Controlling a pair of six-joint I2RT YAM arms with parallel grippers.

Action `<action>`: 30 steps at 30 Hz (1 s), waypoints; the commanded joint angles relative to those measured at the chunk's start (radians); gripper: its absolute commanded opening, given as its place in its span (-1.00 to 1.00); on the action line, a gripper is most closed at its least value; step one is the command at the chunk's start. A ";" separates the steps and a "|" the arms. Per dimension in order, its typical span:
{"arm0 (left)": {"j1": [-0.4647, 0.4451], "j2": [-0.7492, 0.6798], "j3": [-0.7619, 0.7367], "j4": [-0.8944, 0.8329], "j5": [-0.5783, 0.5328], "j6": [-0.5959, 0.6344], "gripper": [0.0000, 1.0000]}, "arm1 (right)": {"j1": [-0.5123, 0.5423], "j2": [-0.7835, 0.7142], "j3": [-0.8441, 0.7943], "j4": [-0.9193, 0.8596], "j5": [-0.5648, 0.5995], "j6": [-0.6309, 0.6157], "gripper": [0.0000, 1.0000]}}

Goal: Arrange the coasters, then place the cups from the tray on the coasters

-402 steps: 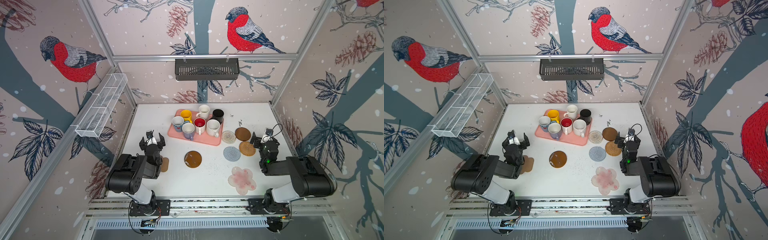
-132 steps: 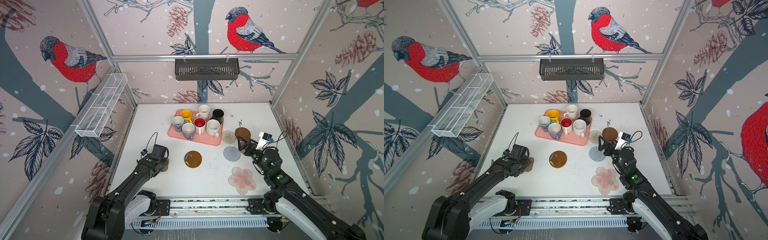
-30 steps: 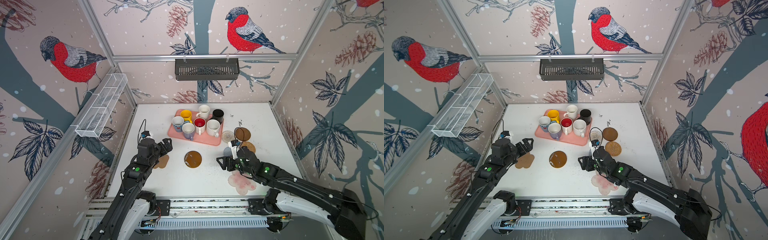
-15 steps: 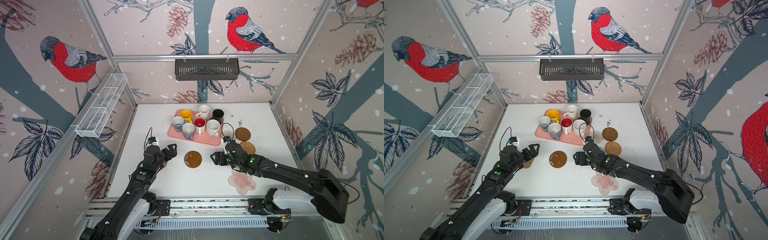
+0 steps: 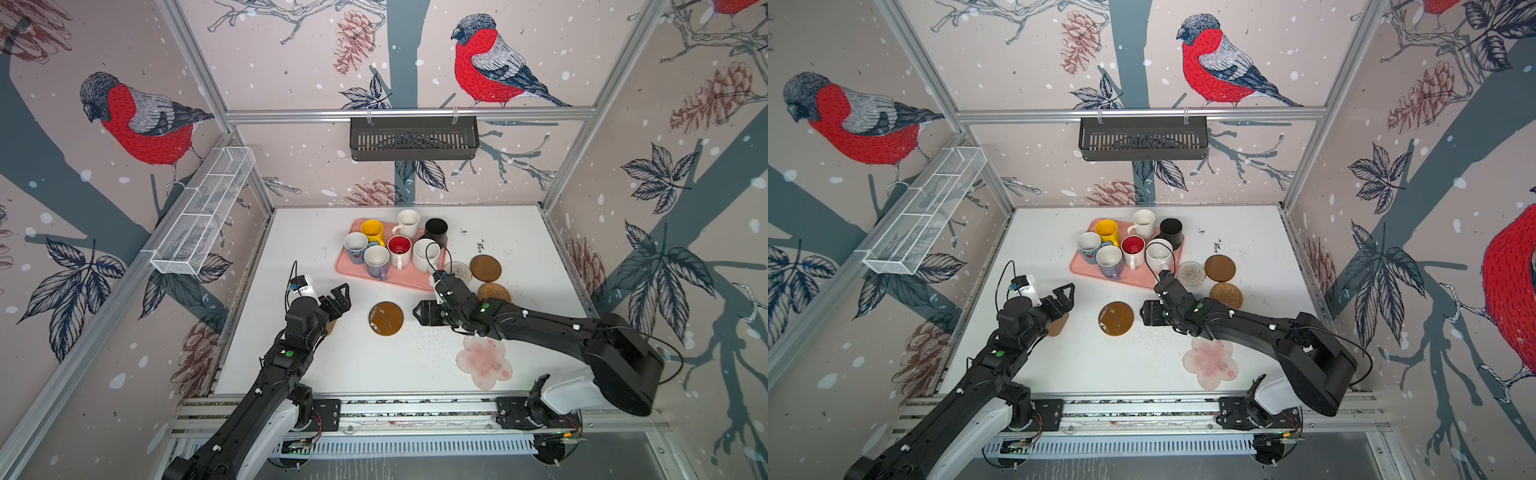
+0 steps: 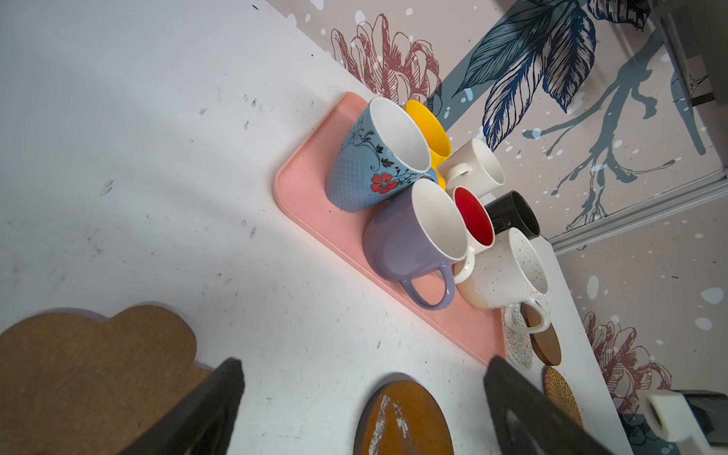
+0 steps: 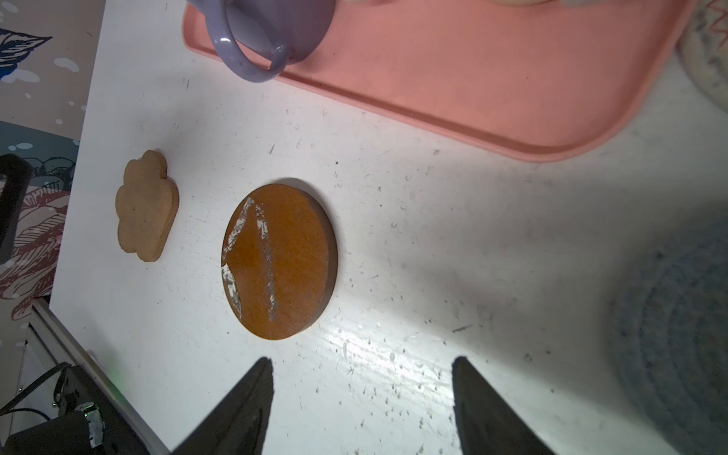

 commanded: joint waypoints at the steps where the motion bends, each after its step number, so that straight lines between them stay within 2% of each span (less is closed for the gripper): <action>1: -0.001 -0.004 -0.014 0.054 -0.013 0.006 0.91 | 0.014 0.033 0.022 0.034 -0.023 -0.014 0.44; 30: -0.001 -0.005 -0.028 0.058 -0.011 0.009 0.91 | 0.047 0.209 0.106 0.127 -0.036 0.014 0.25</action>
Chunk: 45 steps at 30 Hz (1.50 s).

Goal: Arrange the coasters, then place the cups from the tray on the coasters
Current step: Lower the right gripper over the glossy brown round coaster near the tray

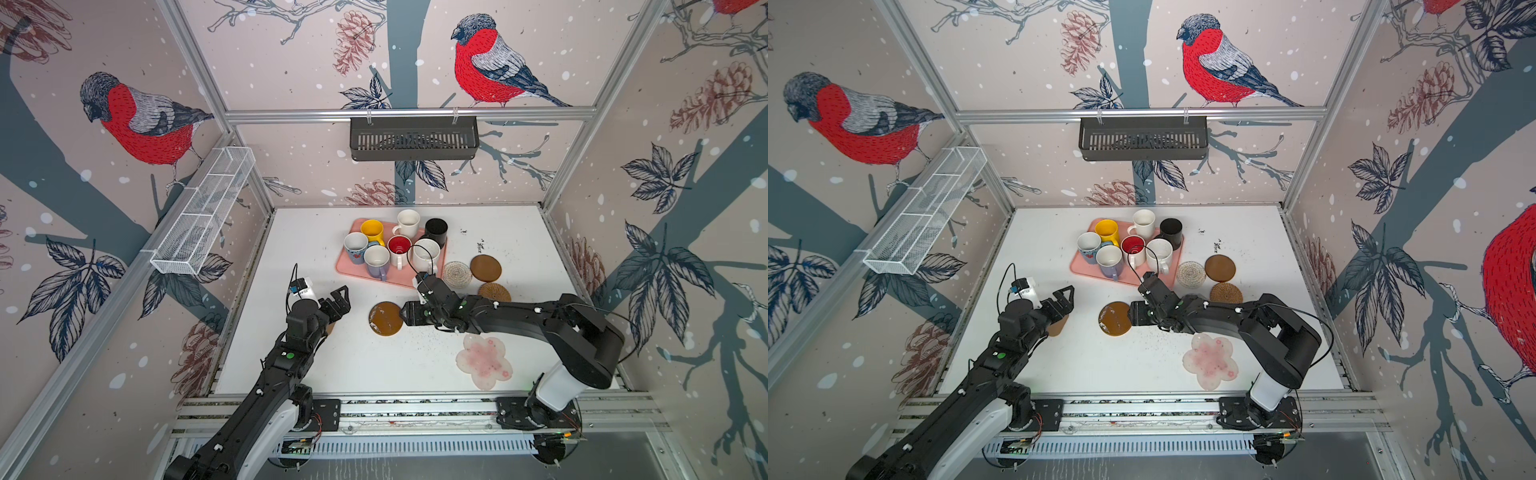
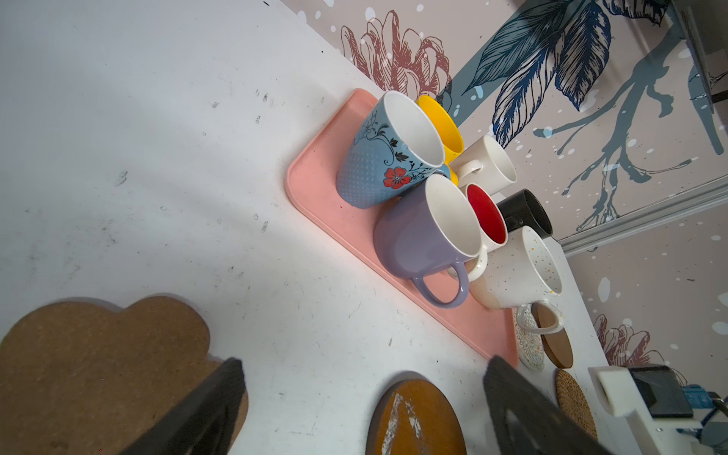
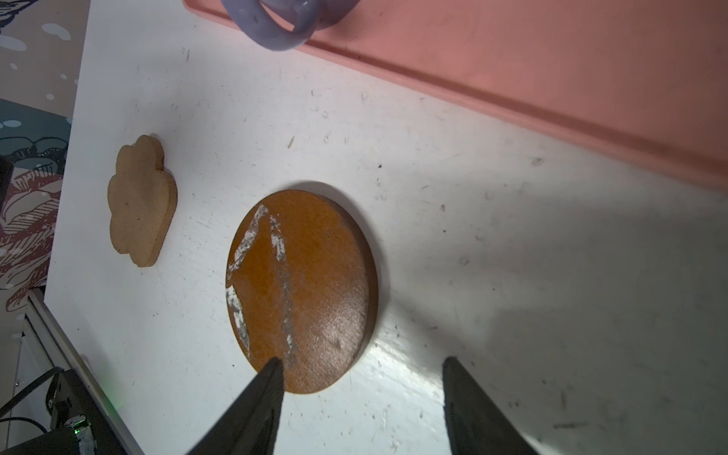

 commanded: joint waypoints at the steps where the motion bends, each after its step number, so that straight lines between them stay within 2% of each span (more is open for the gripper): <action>1: 0.000 -0.004 -0.003 0.050 -0.008 0.009 0.91 | 0.008 0.013 0.019 0.023 -0.007 0.006 0.24; 14: 0.000 -0.021 -0.006 0.040 -0.013 0.009 0.90 | 0.027 0.068 0.033 0.058 -0.020 0.025 0.10; 19: 0.000 -0.019 -0.006 0.040 -0.014 0.008 0.91 | 0.040 0.104 0.050 0.068 -0.040 0.032 -0.02; 45: 0.000 -0.039 -0.003 0.029 -0.011 0.012 0.90 | 0.081 0.221 0.182 0.054 -0.064 0.034 -0.11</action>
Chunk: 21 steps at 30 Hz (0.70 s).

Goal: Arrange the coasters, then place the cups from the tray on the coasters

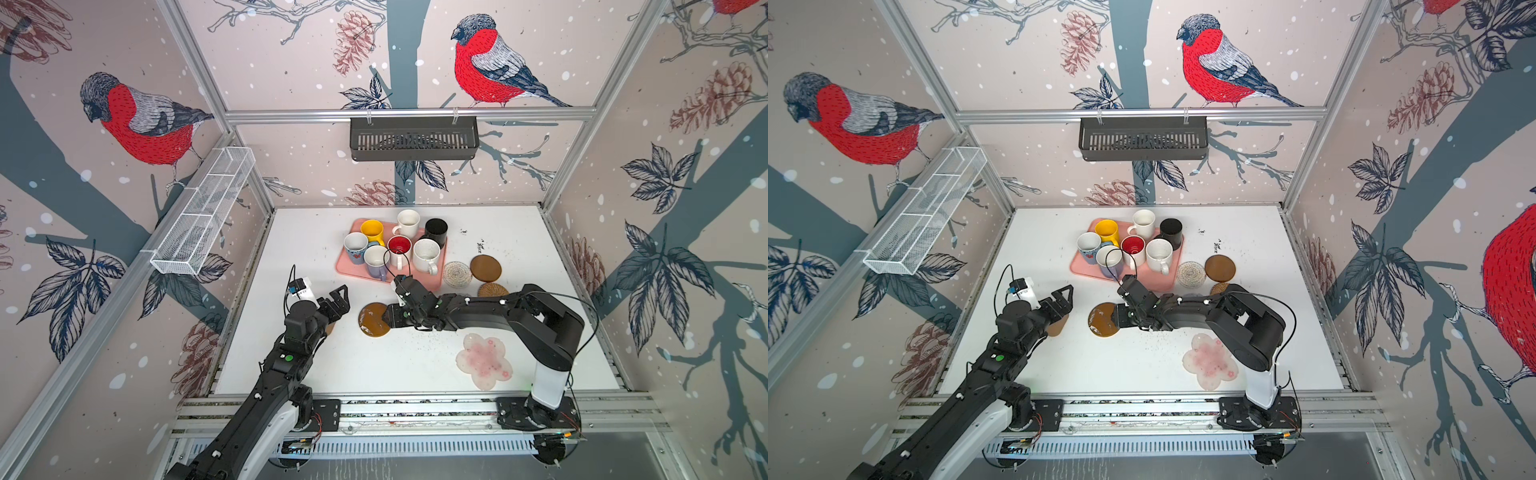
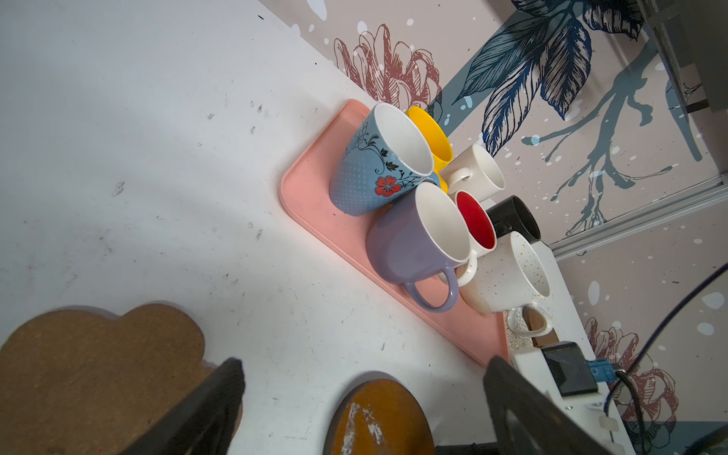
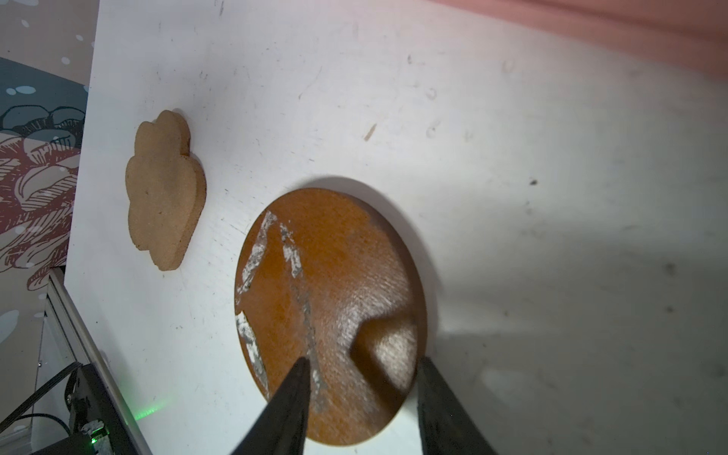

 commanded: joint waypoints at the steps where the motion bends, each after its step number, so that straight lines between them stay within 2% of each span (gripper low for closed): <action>1: 0.001 -0.004 -0.001 0.029 -0.010 0.012 0.91 | 0.008 0.013 0.018 0.010 -0.016 0.008 -0.11; 21: 0.000 -0.022 -0.005 0.020 -0.005 0.012 0.91 | 0.050 0.073 0.106 0.010 -0.041 0.039 -0.13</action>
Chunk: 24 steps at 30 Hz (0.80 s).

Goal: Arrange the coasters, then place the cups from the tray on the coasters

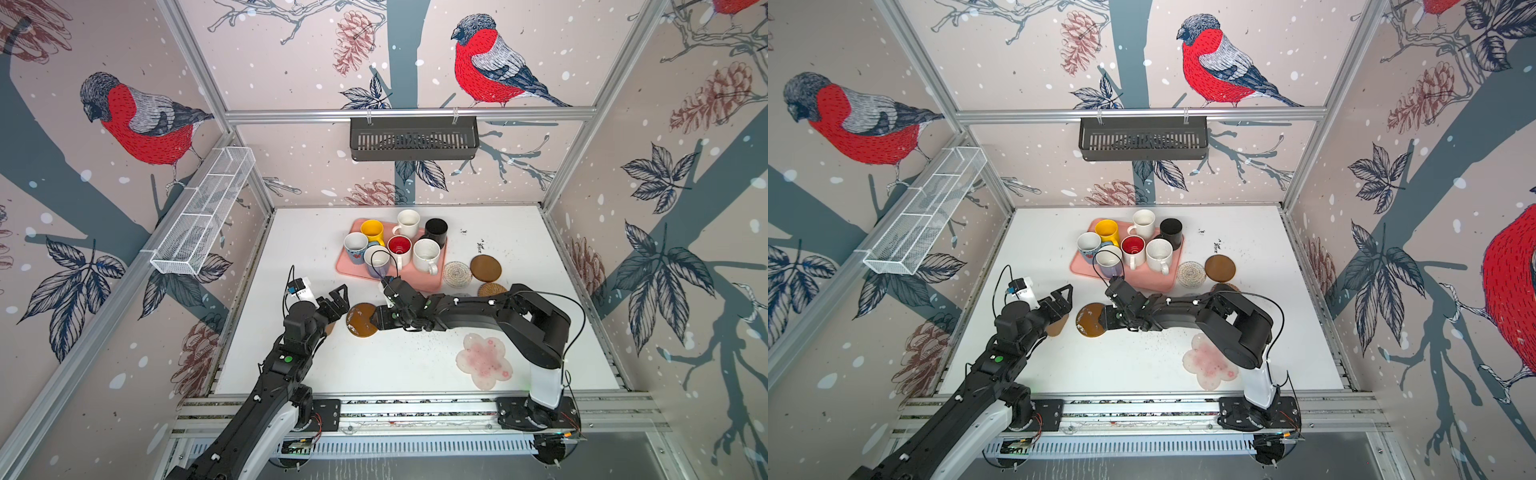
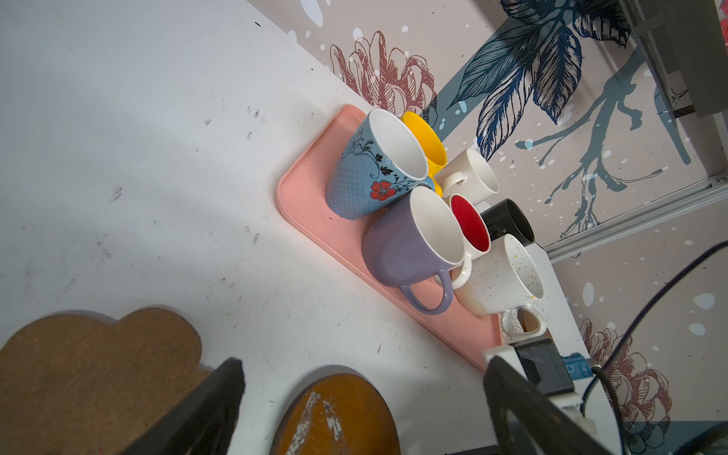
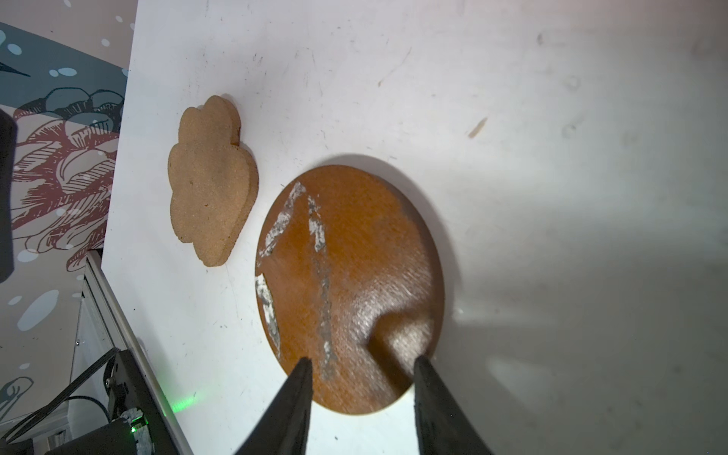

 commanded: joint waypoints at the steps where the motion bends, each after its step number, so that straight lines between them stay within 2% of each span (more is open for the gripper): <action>1: 0.001 -0.005 -0.004 0.021 -0.005 0.012 0.91 | 0.003 0.009 0.012 0.013 -0.007 0.011 -0.14; 24: 0.001 -0.005 -0.004 0.018 -0.008 0.014 0.91 | 0.018 0.047 0.067 0.014 -0.013 0.008 -0.15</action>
